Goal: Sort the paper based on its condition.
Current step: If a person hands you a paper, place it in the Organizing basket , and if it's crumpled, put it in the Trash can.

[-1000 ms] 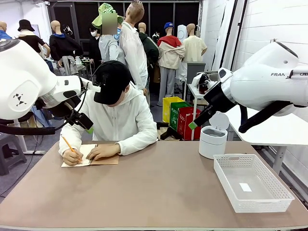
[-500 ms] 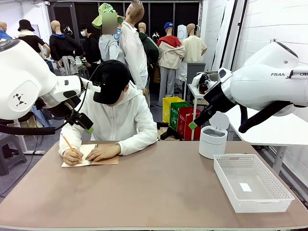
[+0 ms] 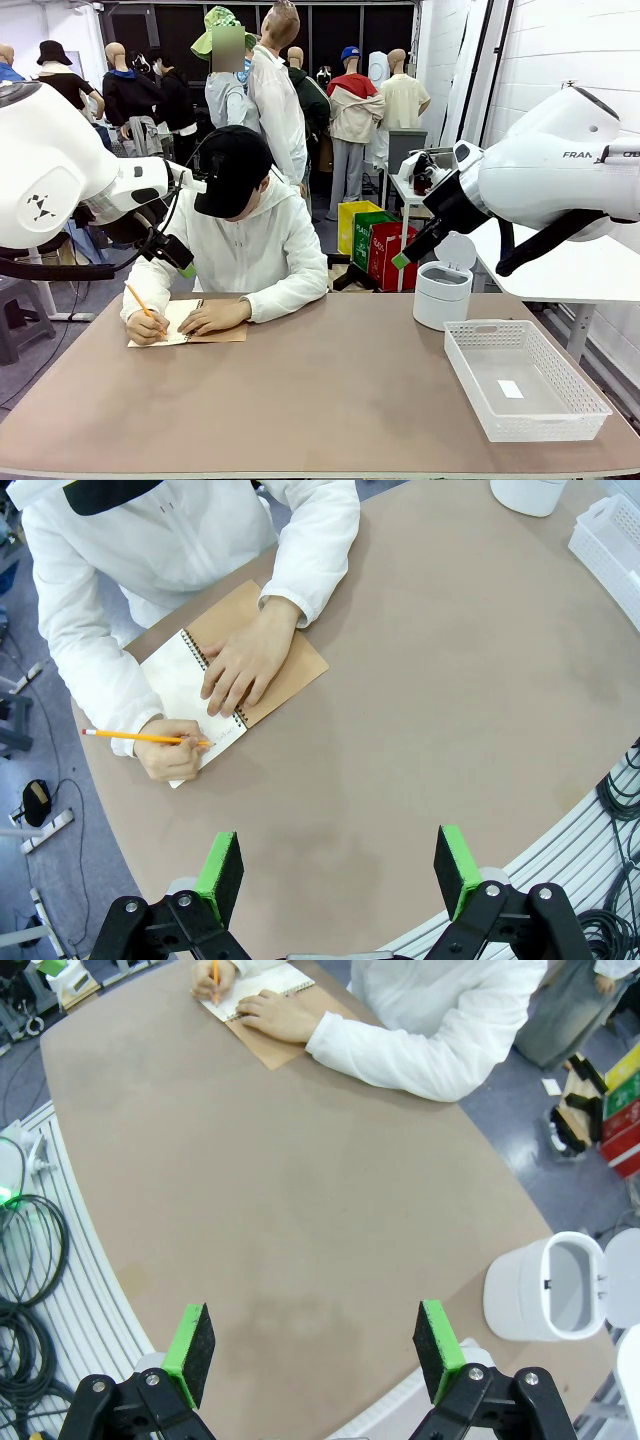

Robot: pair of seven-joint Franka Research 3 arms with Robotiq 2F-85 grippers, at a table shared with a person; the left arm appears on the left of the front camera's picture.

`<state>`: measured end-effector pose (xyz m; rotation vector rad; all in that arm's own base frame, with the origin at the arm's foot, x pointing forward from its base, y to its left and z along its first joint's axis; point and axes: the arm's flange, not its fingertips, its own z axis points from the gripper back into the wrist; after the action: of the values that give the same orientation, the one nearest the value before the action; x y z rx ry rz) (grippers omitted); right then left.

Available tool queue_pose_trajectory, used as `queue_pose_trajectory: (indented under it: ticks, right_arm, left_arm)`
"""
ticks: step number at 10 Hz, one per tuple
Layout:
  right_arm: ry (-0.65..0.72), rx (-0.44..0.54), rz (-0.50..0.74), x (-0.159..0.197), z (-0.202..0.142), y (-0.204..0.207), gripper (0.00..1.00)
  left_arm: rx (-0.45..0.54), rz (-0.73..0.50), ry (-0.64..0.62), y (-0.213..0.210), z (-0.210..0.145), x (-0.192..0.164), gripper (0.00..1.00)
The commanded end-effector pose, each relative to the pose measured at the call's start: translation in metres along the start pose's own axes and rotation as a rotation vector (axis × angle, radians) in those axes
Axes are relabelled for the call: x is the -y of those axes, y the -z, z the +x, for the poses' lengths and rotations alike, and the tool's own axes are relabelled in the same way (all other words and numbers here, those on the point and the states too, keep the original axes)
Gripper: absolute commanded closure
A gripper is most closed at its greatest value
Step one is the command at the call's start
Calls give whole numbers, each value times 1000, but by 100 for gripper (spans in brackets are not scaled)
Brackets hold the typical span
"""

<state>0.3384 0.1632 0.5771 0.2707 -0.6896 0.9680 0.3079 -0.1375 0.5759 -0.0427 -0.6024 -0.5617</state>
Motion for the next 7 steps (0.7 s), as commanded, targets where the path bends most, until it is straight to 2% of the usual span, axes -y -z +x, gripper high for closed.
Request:
queue_pose_trajectory:
  ticks: [1,7]
  right_arm:
    - [-4,-5,5,0,0,0,0]
    - [-4,-5,5,0,0,0,0]
  left_arm:
    - [-1,0,1,0,0,0,0]
    - [-1,0,1,0,0,0,0]
